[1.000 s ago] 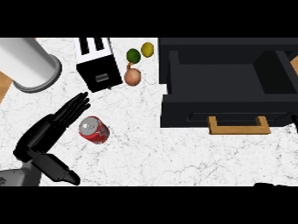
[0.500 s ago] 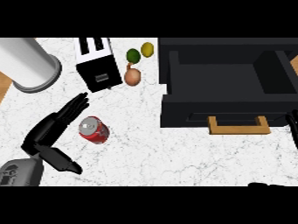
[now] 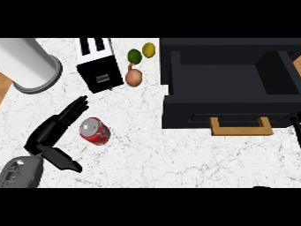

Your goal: Pick up the can, place it into the drawer and close the drawer

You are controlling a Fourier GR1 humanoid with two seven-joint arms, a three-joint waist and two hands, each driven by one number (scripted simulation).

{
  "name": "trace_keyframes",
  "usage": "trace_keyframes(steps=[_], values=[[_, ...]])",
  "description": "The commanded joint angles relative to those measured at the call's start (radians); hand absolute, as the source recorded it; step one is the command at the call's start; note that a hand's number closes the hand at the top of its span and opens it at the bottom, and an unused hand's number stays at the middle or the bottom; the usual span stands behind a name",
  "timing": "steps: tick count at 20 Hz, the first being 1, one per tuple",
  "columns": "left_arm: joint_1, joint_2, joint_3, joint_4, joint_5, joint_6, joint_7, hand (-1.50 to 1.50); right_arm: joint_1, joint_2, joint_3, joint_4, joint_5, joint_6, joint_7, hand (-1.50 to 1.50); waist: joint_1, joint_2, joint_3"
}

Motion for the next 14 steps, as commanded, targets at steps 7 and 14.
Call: trace_keyframes(steps=[7,14], values=[[-0.064,0.034,0.007,0.27,-0.096,0.029,-0.194,-1.5,0.049,0.038,0.029,-0.073,0.019,0.001,0.019,-1.5,-0.002,0.0,0.0],[-0.101,0.005,-0.007,0.357,-0.109,0.05,-0.209,-1.5,-0.001,0.037,-0.002,-0.064,0.024,-0.029,0.048,-1.5,0.0,0.0,0.0]])
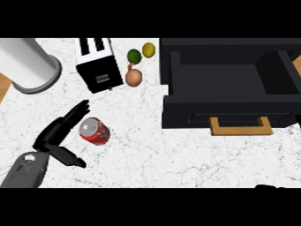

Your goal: Pick up the can, place it into the drawer and close the drawer

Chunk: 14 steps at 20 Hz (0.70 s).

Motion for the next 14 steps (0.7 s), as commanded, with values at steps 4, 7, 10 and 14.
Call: trace_keyframes(steps=[4,7,10,14], values=[[-0.049,0.014,-0.01,0.195,-0.054,0.011,-0.182,-1.5,0.003,0.004,0.012,-0.055,0.0,0.006,0.043,-1.5,-0.003,0.001,0.0],[-0.084,0.011,0.009,0.143,0.006,-0.047,-0.064,-1.5,-0.003,-0.051,-0.078,0.024,-0.072,0.056,-0.016,-1.5,0.0,0.0,0.0],[-0.111,-0.002,0.005,0.176,-0.021,0.03,-0.087,-1.5,-0.01,0.007,0.014,-0.066,-0.012,0.0,0.06,-1.5,0.0,0.0,0.0],[-0.118,-0.024,-0.009,0.21,-0.037,0.054,-0.112,-1.5,0.021,0.018,-0.004,-0.006,0.001,0.02,-0.021,-1.5,-0.001,0.0,0.0]])
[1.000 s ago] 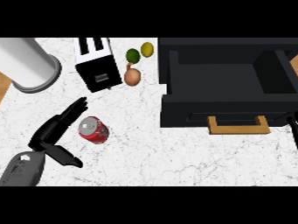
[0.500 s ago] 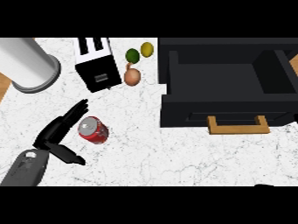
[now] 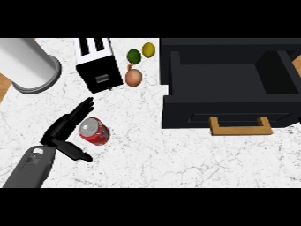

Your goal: Pick up the can, place it into the drawer and close the drawer

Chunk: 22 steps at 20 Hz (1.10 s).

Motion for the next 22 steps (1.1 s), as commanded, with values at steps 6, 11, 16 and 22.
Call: trace_keyframes(steps=[6,11,16,22], values=[[-0.117,-0.021,0.001,0.127,-0.01,-0.025,-0.025,-1.5,-0.019,0.013,-0.002,0.018,0.009,-0.001,-0.006,-1.5,-0.002,0.001,0.0],[-0.033,-0.081,-0.027,-0.032,0.009,0.003,0.041,-1.5,0.016,0.012,-0.017,-0.049,-0.022,0.014,0.035,-1.5,0.005,-0.002,0.001],[-0.131,-0.121,-0.029,0.121,-0.028,0.048,-0.023,-1.5,-0.023,-0.028,-0.056,0.027,-0.044,0.031,-0.005,-1.5,-0.004,0.002,0.0],[-0.11,-0.09,-0.039,0.138,-0.036,0.0,-0.103,1.5,0.035,0.026,0.015,0.0,-0.002,0.012,-0.029,-1.5,-0.002,0.001,0.0]])
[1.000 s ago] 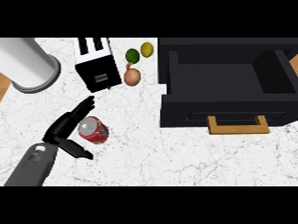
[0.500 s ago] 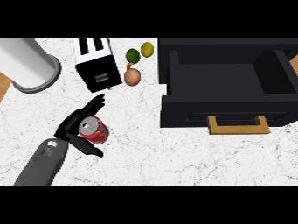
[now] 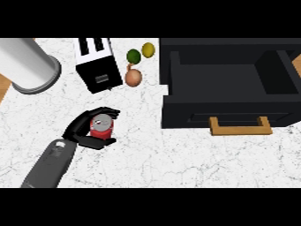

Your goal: Pick up the can, place it into the drawer and close the drawer

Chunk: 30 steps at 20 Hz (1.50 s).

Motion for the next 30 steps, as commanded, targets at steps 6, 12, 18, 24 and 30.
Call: trace_keyframes(steps=[6,12,18,24,30], values=[[0.02,-0.067,-0.007,-0.132,0.079,-0.11,0.128,1.5,-0.008,0.015,0.022,0.002,0.006,-0.04,-0.001,-1.5,0.006,-0.002,0.0],[0.077,-0.039,0.24,-0.152,0.218,0.244,0.157,1.5,0.016,0.014,-0.022,-0.022,-0.024,-0.022,0.014,-1.5,0.035,-0.005,0.001],[0.109,-0.072,0.272,-0.337,0.282,0.356,0.234,1.5,0.036,0.011,-0.025,-0.039,-0.038,-0.003,0.016,-1.5,0.015,-0.005,0.001],[0.247,-0.123,0.132,-0.703,0.262,0.373,0.435,1.5,0.032,0.015,-0.013,-0.042,-0.011,-0.021,-0.004,-1.5,0.013,-0.004,0.001],[0.177,-0.159,-0.03,-0.901,0.257,0.507,0.622,1.5,0.036,-0.02,-0.073,-0.066,-0.097,0.002,0.037,-1.5,0.008,-0.005,0.001]])
